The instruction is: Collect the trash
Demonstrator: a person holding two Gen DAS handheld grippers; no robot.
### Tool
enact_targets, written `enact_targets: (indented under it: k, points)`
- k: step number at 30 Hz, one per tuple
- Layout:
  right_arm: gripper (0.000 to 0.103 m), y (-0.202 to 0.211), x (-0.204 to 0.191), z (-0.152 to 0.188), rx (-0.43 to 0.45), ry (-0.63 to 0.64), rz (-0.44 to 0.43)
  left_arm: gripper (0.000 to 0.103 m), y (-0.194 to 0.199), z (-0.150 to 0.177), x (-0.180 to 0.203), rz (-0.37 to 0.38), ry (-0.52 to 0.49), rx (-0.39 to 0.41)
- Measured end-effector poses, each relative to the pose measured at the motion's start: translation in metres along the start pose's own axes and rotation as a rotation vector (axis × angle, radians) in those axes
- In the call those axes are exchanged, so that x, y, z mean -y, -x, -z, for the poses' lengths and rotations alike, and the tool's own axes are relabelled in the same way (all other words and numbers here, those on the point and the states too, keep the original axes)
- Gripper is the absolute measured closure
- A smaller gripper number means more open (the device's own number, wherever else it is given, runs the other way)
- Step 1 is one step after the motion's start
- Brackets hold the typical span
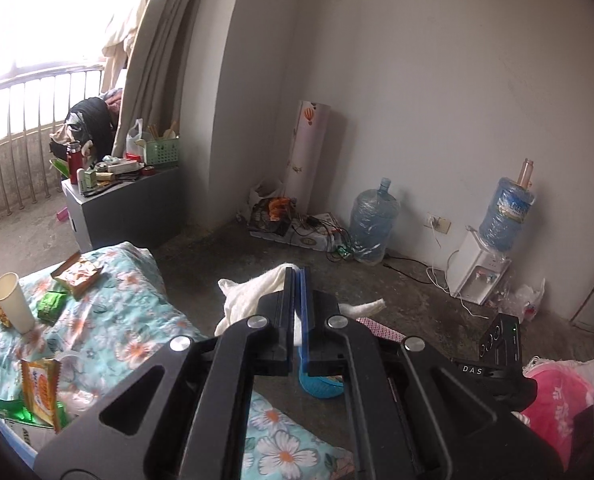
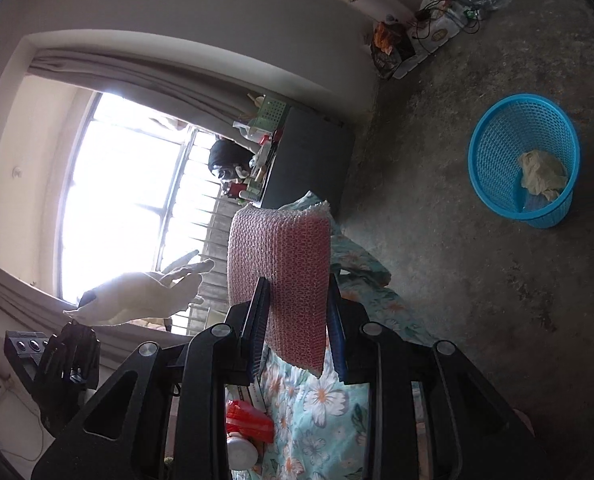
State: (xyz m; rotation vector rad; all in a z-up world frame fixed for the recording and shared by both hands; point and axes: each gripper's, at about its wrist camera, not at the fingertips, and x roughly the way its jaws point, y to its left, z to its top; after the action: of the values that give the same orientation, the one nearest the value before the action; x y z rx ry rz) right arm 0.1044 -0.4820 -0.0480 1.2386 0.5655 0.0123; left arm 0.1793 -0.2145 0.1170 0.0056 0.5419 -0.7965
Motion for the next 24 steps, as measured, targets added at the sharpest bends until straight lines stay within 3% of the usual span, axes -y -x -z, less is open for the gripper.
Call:
enact_targets:
  k: [9,14,19,21,22,23,24]
  points:
    - [0.076,0.036,0.092,-0.05,0.156,-0.148,0.201,0.102,-0.167,0.026,0.074,0.184,-0.029,-0.287]
    - [0.076,0.023,0.145,-0.085,0.161,-0.23,0.311,0.102,-0.258,0.048,0.105,0.213,-0.071,-0.419]
    - [0.073,-0.006,0.178,-0.123,0.169,-0.262,0.381,0.102,-0.327,0.07,0.132,0.208,-0.127,-0.493]
    - [0.069,-0.028,0.195,-0.14,0.137,-0.268,0.422,0.086,-0.355,0.081,0.133,0.18,-0.135,-0.532]
    - [0.059,-0.039,0.205,-0.146,0.12,-0.278,0.438,0.059,-0.37,0.087,0.132,0.146,-0.136,-0.554]
    - [0.05,-0.051,0.217,-0.15,0.103,-0.289,0.462,0.046,-0.381,0.093,0.126,0.109,-0.121,-0.564]
    - [0.048,-0.061,0.228,-0.15,0.088,-0.305,0.492,0.046,-0.389,0.097,0.118,0.079,-0.089,-0.57]
